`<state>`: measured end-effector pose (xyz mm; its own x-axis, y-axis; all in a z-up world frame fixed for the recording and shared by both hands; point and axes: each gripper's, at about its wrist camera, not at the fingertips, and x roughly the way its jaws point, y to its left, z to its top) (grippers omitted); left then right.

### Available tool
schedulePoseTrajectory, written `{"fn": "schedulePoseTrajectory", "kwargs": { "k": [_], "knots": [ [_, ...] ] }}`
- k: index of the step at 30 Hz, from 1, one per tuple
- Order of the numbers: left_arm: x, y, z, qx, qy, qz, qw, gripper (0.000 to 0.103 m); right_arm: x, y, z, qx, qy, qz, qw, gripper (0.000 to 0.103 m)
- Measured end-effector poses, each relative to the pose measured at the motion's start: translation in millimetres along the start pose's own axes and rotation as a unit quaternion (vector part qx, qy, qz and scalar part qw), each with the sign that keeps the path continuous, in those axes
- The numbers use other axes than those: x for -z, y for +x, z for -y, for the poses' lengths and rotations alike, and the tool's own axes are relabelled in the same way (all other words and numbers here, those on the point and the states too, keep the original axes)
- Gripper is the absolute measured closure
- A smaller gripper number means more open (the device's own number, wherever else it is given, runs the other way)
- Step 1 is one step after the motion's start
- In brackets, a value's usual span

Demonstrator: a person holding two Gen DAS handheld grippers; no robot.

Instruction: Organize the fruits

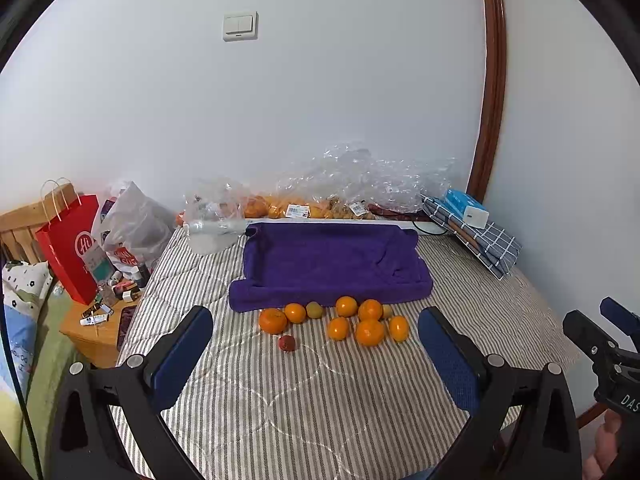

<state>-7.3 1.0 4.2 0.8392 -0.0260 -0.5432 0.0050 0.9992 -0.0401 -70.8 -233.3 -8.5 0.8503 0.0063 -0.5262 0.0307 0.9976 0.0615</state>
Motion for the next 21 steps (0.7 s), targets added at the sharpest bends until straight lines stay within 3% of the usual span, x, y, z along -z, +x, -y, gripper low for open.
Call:
{"fn": "schedulePoseTrajectory", "kwargs": {
  "k": [21],
  "knots": [
    [2.9,-1.5,-4.3,0.005,-0.005,-0.001,1.0,0.0,4.5,0.9,-0.7,-0.004,-0.002,0.001,1.0,0.002]
  ]
}}
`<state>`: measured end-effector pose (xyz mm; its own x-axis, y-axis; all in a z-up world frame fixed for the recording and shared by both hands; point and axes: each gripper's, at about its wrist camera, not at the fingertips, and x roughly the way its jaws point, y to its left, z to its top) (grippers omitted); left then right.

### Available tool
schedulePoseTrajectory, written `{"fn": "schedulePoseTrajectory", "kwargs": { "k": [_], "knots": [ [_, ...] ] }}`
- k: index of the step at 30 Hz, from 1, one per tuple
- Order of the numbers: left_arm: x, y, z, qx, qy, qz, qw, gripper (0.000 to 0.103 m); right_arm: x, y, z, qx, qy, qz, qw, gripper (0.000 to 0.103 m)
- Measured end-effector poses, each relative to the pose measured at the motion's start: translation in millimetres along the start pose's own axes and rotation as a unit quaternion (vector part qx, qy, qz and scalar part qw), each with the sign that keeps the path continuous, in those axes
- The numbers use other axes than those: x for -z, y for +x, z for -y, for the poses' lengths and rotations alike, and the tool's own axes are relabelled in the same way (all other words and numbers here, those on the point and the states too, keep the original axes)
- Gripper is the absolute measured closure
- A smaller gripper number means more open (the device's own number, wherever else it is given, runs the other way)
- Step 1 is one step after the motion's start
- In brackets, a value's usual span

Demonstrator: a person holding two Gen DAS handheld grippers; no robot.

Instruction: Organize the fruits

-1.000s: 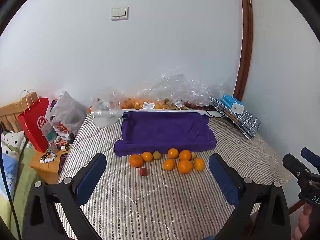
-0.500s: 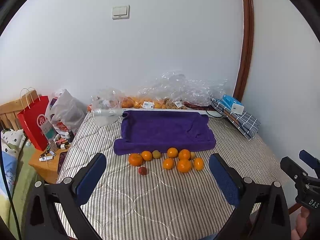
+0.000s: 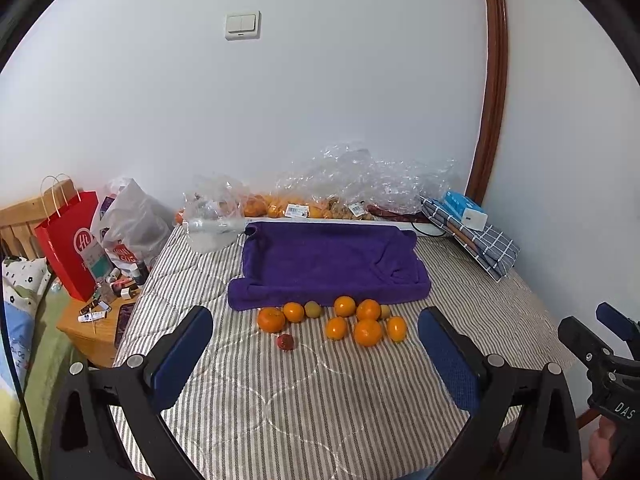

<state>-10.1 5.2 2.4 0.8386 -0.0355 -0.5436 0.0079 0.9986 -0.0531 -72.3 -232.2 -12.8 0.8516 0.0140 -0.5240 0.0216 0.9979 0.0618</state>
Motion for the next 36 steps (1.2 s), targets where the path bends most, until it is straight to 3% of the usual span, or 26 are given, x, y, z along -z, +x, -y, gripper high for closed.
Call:
{"fn": "schedulePoseTrajectory", "kwargs": {
  "k": [36],
  "knots": [
    [-5.8,2.9,6.2,0.003,0.003,-0.003,1.0,0.0,-0.6,-4.7,3.5,-0.002,0.003,0.004,1.0,0.002]
  ]
}}
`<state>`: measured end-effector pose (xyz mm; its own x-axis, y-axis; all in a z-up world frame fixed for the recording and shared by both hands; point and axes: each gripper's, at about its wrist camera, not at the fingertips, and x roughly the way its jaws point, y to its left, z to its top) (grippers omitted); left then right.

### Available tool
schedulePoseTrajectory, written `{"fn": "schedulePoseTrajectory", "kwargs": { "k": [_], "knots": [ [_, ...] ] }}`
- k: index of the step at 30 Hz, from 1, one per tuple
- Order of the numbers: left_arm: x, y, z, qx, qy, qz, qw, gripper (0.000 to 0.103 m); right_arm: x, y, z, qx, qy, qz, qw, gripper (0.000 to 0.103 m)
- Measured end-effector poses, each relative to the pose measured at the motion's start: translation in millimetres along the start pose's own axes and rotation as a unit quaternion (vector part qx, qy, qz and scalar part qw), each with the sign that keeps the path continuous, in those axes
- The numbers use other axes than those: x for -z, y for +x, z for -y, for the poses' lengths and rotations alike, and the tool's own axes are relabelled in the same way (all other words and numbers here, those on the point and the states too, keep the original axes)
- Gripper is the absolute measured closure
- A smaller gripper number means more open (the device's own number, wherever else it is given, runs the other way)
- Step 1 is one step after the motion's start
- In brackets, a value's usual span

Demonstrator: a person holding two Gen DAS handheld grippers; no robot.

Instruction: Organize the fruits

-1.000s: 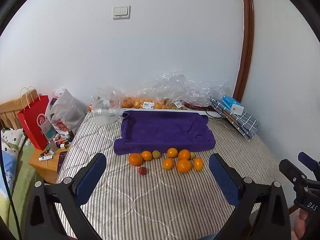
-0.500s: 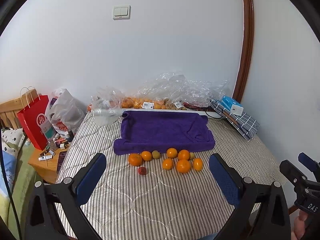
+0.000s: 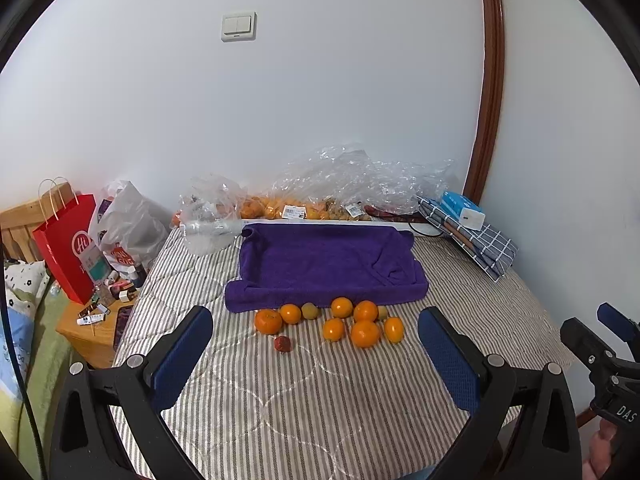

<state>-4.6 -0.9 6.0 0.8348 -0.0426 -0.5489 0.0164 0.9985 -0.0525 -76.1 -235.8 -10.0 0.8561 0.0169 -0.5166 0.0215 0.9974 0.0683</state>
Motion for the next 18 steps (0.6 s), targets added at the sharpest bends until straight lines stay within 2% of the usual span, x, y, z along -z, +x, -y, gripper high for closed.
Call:
{"fn": "schedulePoseTrajectory", "kwargs": {
  "k": [10,15,18],
  "knots": [
    [-3.1,10.9,5.0,-0.006,0.005,-0.002,1.0,0.0,-1.4,12.7,0.6,0.009,0.001,0.0,1.0,0.002],
    [-4.6,24.0,-7.2,-0.017,-0.013,-0.002,0.9998,0.0,-2.3,26.3,6.0,-0.002,0.015,0.003,1.0,0.002],
    [-4.6,38.1,-17.7,-0.013,-0.022,-0.012,0.9996,0.0,-2.4,41.3,6.6,0.011,0.01,-0.004,1.0,0.002]
  ]
}}
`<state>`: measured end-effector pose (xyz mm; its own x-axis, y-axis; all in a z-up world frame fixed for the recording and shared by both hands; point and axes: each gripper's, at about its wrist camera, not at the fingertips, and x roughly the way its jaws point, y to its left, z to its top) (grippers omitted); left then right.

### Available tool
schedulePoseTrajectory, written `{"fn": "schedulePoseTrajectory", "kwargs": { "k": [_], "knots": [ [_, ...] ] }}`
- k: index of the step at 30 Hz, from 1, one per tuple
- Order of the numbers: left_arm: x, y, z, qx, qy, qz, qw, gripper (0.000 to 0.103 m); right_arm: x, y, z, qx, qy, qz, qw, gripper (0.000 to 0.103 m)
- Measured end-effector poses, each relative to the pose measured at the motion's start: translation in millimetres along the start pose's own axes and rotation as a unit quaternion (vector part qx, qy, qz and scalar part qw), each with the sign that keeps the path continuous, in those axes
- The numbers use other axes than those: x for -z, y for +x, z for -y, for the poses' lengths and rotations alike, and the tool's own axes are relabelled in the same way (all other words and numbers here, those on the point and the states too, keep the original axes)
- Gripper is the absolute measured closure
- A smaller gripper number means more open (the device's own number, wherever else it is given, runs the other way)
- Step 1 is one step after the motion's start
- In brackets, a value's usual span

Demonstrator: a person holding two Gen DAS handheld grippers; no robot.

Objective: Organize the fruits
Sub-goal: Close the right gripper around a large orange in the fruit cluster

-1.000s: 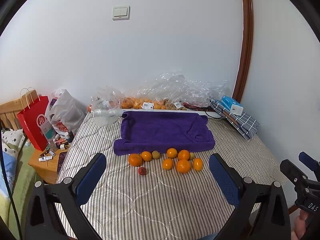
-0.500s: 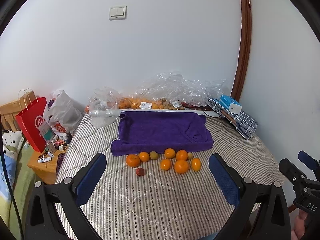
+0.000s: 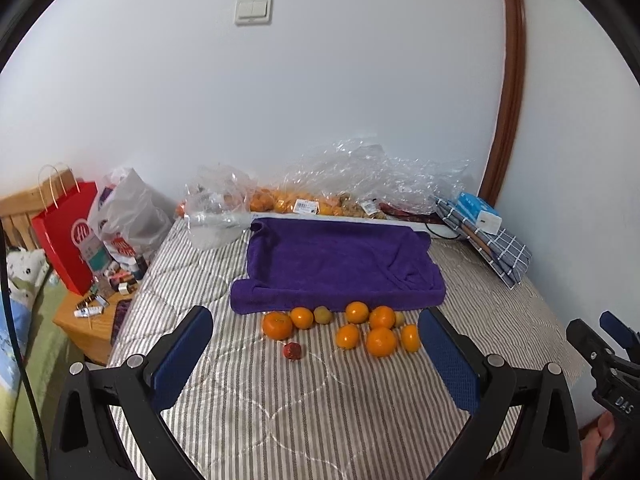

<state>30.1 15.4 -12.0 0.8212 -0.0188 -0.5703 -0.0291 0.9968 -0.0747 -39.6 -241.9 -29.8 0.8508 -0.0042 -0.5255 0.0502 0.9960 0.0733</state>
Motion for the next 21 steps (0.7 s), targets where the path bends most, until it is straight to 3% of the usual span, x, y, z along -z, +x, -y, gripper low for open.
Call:
{"fn": "schedulePoseTrajectory", "kwargs": {
  "k": [7,12,16,21],
  "knots": [
    [12.2,53.1,-25.6,-0.017,-0.004,-0.031,0.9993,0.0,10.2,57.4,0.6,-0.007,-0.002,-0.049,0.999,0.003],
    [31.2,100.5,-48.6,-0.042,-0.011,-0.083,0.9956,0.0,29.5,113.5,-7.5,-0.015,-0.006,-0.108,0.994,0.017],
    [51.2,133.5,-71.7,-0.052,-0.016,-0.126,0.9906,0.002,43.2,143.4,-20.3,-0.032,-0.01,-0.119,0.992,0.025],
    [71.8,146.2,-99.2,-0.073,-0.047,-0.124,0.9885,0.006,52.3,177.1,-35.8,-0.059,-0.01,-0.138,0.989,0.039]
  ]
}}
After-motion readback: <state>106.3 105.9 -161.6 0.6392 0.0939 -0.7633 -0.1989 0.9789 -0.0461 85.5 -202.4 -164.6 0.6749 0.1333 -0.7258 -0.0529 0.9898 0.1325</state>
